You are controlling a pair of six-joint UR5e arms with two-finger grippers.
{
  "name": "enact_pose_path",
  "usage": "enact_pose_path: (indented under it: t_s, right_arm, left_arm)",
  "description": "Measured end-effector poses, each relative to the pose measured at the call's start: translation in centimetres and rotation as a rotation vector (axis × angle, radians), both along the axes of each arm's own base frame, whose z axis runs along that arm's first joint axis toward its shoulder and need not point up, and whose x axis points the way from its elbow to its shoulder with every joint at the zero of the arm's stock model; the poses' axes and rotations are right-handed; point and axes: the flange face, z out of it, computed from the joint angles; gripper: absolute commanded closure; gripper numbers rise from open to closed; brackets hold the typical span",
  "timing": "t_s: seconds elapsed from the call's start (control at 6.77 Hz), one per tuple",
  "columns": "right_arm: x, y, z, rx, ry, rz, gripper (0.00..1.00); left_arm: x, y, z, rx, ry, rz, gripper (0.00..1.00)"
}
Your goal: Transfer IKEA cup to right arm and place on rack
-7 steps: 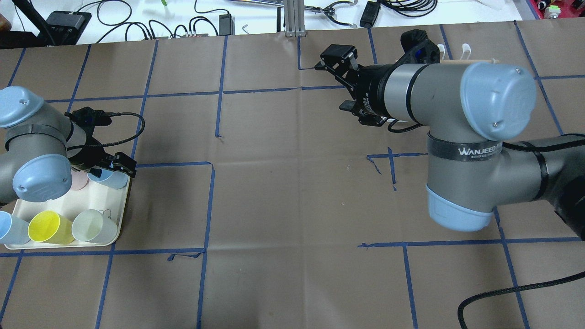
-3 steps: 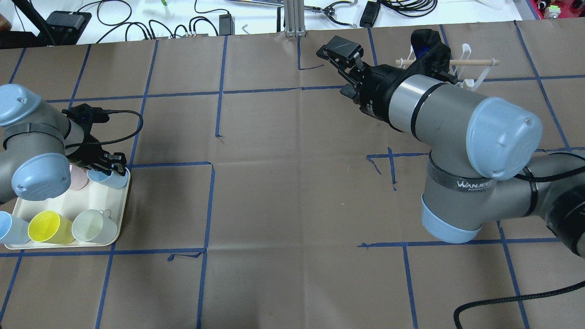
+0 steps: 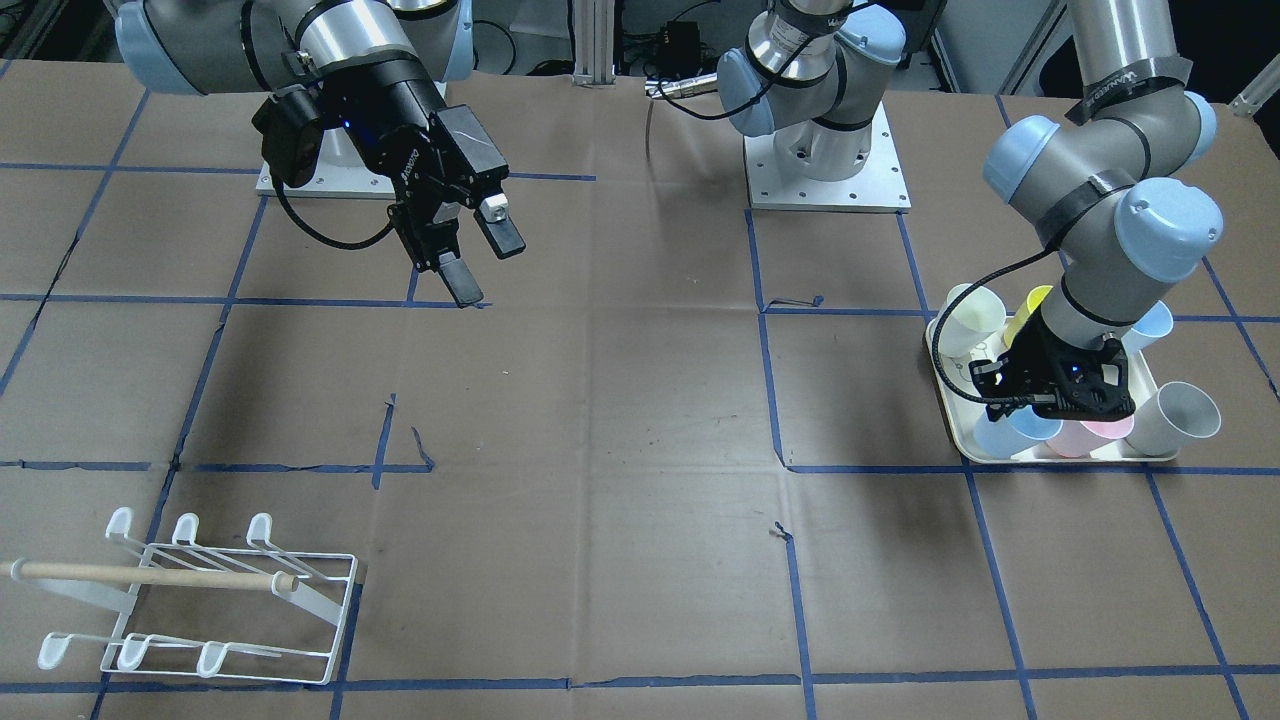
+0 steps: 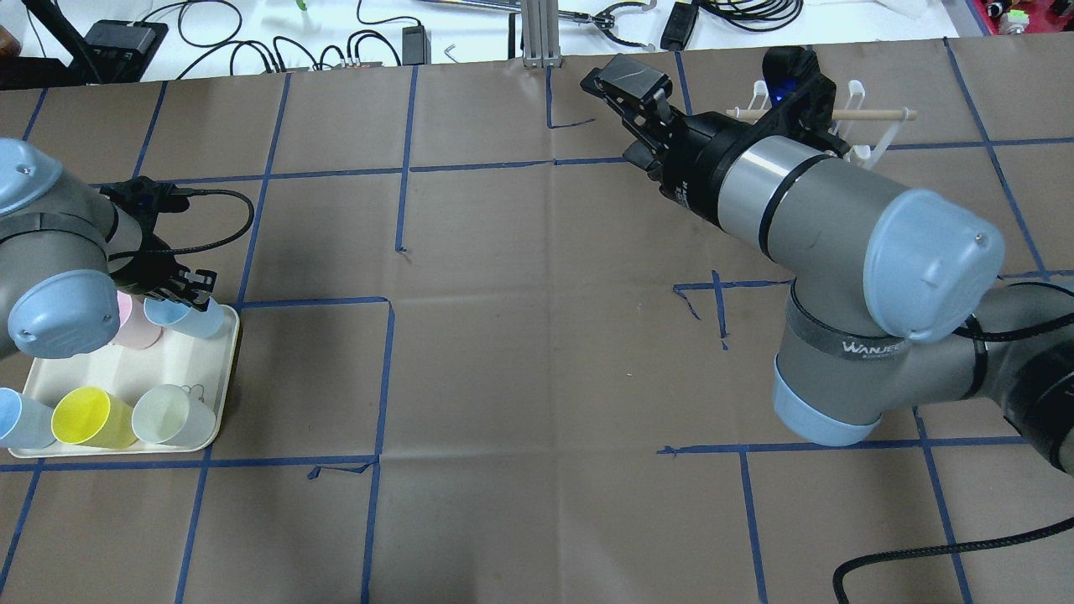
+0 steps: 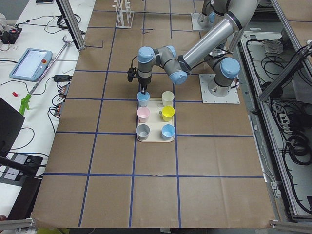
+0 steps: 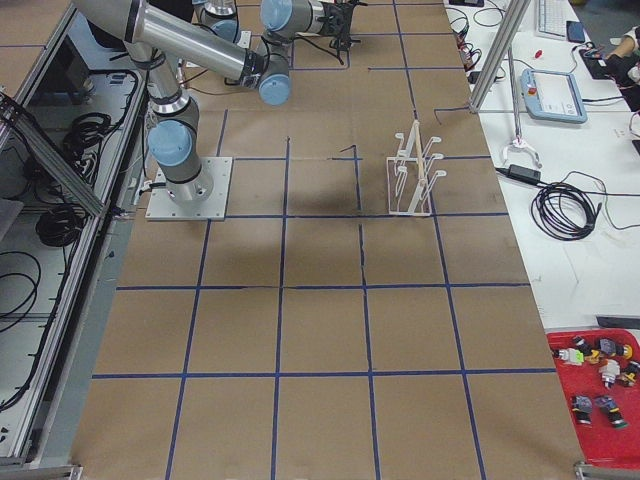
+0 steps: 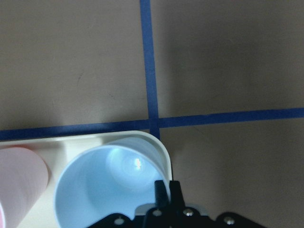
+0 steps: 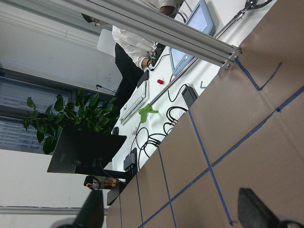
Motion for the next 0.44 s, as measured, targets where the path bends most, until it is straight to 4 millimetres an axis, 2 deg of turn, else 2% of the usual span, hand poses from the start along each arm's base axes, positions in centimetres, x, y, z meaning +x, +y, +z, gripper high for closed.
enact_pose_path:
  t_s: [0.15, 0.3, 0.44]
  right_arm:
    - [0.1, 0.1, -0.1, 0.046, -0.066, -0.031, 0.0]
    - [0.1, 0.3, -0.6, 0.106, -0.139, -0.066, 0.0]
    - [0.2, 0.7, -1.3, 0.151, -0.188, -0.078, 0.0]
  left_arm:
    - [0.2, -0.5, 2.1, 0.001, -0.017, -0.003, 1.0]
    - [0.2, -1.6, 5.4, 0.007, -0.019, -0.011, 1.0]
    - [-0.2, -3.2, 9.9, 0.011, -0.017, -0.028, 1.0]
